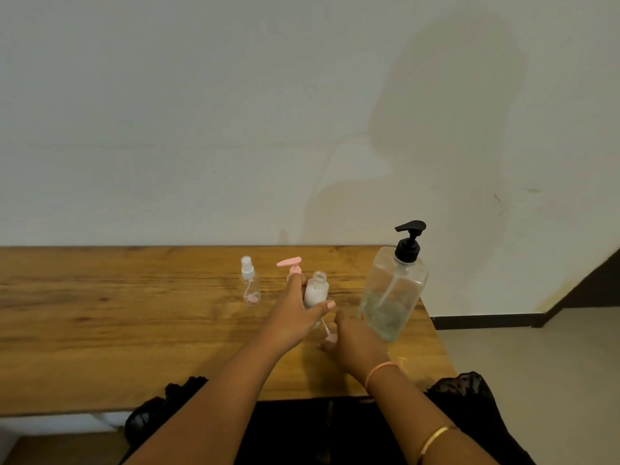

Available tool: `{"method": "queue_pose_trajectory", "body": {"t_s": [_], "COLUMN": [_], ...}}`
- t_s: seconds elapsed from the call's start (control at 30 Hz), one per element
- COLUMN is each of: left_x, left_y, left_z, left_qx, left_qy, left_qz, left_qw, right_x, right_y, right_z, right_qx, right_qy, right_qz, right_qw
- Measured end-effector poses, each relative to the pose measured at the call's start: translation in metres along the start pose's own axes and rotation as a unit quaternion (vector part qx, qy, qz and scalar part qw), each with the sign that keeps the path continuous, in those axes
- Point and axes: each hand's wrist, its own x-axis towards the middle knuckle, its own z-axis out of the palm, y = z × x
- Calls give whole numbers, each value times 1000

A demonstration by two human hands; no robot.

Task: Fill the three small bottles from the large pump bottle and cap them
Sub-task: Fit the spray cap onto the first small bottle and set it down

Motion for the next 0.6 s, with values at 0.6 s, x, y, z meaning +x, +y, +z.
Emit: {"method": "queue_pose_trajectory", "body": {"t_s": [0.6], "left_x": [11], "left_y": [-7], "left_z": [-4], "left_qx": [99], "left_qy": [33], "left_qz": [5], "left_qw": [995], "right_x": [-34], "right_y": [-10], "right_z": [-59], "right_qx": [209], "right_qy": [204], "right_qz": [-86], "right_qw": [953]}}
